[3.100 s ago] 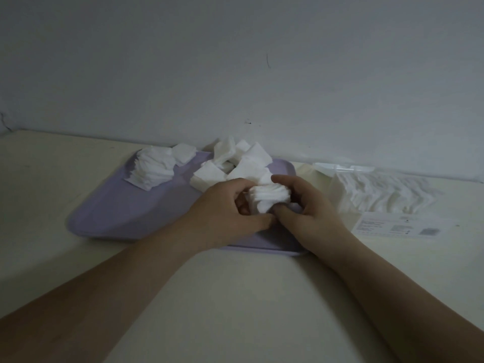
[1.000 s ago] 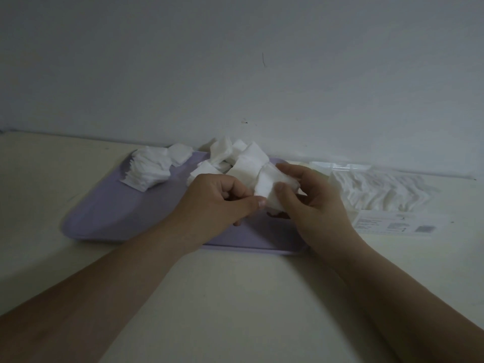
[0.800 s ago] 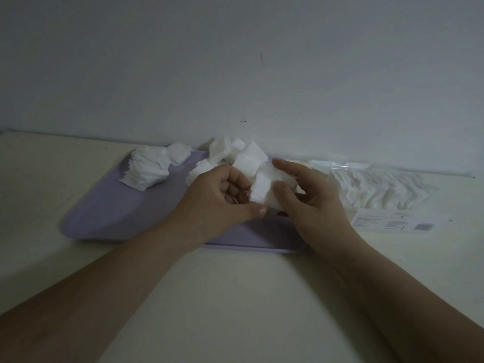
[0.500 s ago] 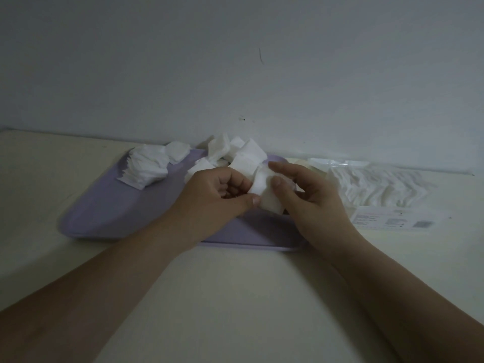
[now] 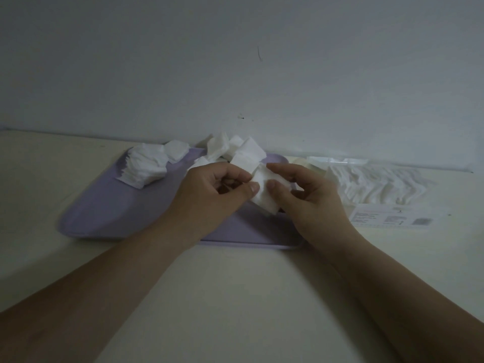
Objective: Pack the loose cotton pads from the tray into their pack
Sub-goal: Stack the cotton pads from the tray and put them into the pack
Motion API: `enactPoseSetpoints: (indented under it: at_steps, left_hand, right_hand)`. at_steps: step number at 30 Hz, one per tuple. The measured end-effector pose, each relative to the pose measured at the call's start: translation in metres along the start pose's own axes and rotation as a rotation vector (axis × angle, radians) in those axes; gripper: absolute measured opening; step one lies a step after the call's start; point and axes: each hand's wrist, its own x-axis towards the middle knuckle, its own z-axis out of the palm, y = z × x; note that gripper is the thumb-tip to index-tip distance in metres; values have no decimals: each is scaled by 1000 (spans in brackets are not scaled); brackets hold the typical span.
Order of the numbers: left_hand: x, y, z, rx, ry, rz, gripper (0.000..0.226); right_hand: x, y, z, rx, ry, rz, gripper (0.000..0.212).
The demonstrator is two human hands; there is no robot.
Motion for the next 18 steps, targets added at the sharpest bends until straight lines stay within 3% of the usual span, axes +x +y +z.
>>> enactPoseSetpoints:
  at_steps: [9,13,18]
  left_hand:
    - [-3,-8,3,220,93,124,13]
    - [-2,-7,3,123,51,79,12]
    - [0,-4,0,-9,0,26,8]
  right_hand:
    - [-2,-3,2,-52,5,31,29]
    - [-3,-6,-2,-101,-118,32,73]
    - [-4,0,4,-315,-69,-124,66]
